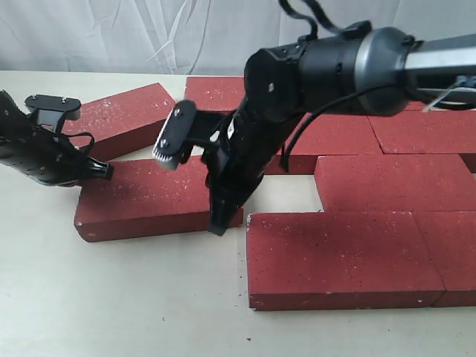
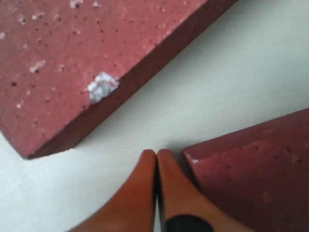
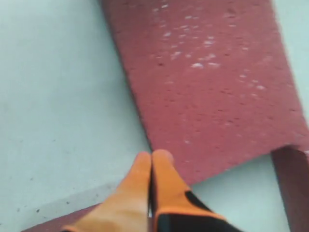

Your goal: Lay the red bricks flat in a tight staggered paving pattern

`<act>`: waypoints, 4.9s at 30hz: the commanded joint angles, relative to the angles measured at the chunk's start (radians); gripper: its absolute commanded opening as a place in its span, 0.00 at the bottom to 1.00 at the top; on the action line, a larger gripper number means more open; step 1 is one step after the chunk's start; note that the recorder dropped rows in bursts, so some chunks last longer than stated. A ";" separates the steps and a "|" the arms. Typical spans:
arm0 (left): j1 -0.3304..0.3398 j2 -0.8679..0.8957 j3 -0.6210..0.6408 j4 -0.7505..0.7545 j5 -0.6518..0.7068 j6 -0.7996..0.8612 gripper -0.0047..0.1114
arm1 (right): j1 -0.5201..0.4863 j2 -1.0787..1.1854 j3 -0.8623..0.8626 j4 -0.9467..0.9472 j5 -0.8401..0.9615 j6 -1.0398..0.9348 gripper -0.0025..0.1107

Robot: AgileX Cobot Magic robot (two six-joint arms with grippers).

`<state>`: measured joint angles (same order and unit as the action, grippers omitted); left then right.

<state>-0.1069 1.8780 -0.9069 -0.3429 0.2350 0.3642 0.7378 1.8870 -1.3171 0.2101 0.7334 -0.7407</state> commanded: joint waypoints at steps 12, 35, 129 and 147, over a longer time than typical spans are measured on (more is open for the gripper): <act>-0.007 0.002 -0.003 -0.023 0.030 0.021 0.04 | -0.208 0.110 0.027 0.037 -0.188 0.134 0.01; -0.004 -0.017 -0.021 -0.008 0.147 0.063 0.04 | -0.201 0.200 -0.008 0.072 -0.256 0.109 0.01; -0.093 0.054 -0.051 -0.061 0.084 0.061 0.04 | -0.470 -0.185 0.179 -0.255 -0.224 0.465 0.01; -0.223 0.060 -0.091 -0.099 0.019 0.061 0.04 | -0.469 -0.185 0.179 -0.239 -0.226 0.463 0.01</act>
<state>-0.3136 1.9279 -0.9825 -0.4226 0.2675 0.4271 0.2737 1.7030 -1.1401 -0.0342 0.5168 -0.2721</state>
